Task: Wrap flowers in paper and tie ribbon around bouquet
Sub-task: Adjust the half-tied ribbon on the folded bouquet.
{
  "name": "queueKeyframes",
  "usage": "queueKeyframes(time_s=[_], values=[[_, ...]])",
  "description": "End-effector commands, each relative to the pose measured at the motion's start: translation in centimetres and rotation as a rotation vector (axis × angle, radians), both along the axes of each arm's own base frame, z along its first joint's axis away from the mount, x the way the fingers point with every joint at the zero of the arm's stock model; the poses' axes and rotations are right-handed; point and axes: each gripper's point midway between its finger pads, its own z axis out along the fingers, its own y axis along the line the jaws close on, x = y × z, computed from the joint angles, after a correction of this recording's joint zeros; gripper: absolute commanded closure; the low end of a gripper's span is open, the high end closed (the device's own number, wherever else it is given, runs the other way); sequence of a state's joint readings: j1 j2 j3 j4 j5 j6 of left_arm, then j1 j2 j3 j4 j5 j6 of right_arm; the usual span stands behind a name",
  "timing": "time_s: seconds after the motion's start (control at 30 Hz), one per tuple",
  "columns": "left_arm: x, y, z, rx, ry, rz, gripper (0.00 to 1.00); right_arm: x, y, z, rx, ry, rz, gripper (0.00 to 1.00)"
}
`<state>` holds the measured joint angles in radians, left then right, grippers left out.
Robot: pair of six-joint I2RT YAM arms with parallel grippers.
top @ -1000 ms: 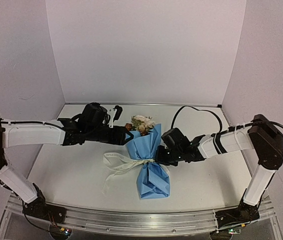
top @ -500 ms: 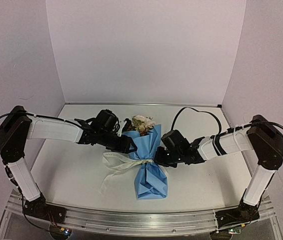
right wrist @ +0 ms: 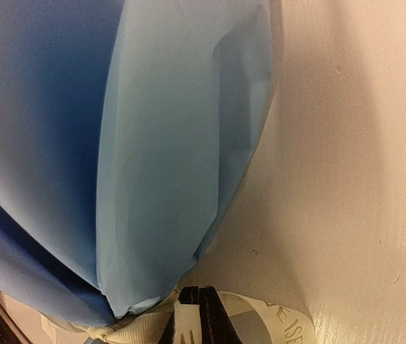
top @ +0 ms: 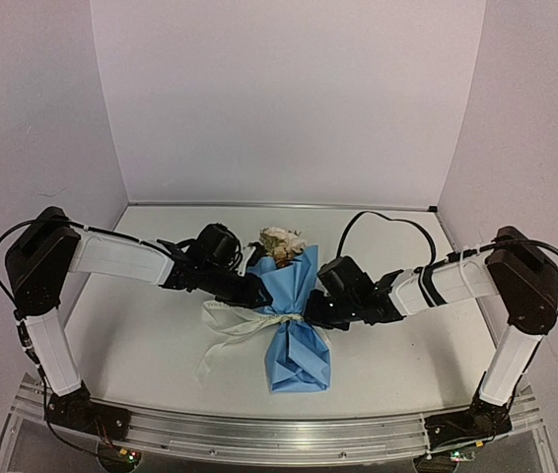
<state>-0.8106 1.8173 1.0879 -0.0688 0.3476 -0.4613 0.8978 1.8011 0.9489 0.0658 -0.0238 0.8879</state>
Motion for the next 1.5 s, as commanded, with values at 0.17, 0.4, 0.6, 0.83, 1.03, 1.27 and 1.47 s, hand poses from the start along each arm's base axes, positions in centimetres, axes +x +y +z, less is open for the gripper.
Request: queueKeyframes(time_s=[0.17, 0.4, 0.6, 0.83, 1.03, 1.27, 1.47], values=[[1.0, -1.3, 2.1, -0.044, -0.064, -0.012, 1.00, 0.9, -0.2, 0.8, -0.008, -0.040, -0.003, 1.00], [0.7, 0.2, 1.5, -0.016, -0.071, -0.033, 1.00, 1.7, -2.1, 1.6, -0.006, -0.056, -0.033, 1.00], [0.0, 1.2, 0.6, 0.003, -0.063, -0.062, 1.00, 2.2, -3.0, 2.0, 0.004, -0.054, -0.049, 1.00], [-0.6, 1.8, 0.4, 0.007, -0.069, -0.096, 1.00, 2.4, -4.3, 2.1, 0.004, -0.056, -0.065, 1.00], [-0.7, 2.2, 0.6, 0.005, -0.078, -0.115, 1.00, 2.4, -5.9, 2.1, -0.002, -0.065, -0.085, 1.00], [-0.4, 2.8, 0.7, 0.010, -0.088, -0.121, 1.00, 2.2, -7.7, 2.1, -0.014, -0.076, -0.102, 1.00], [-0.2, 3.0, 0.9, 0.012, -0.096, -0.124, 1.00, 2.0, -9.4, 1.9, -0.028, -0.082, -0.123, 1.00]])
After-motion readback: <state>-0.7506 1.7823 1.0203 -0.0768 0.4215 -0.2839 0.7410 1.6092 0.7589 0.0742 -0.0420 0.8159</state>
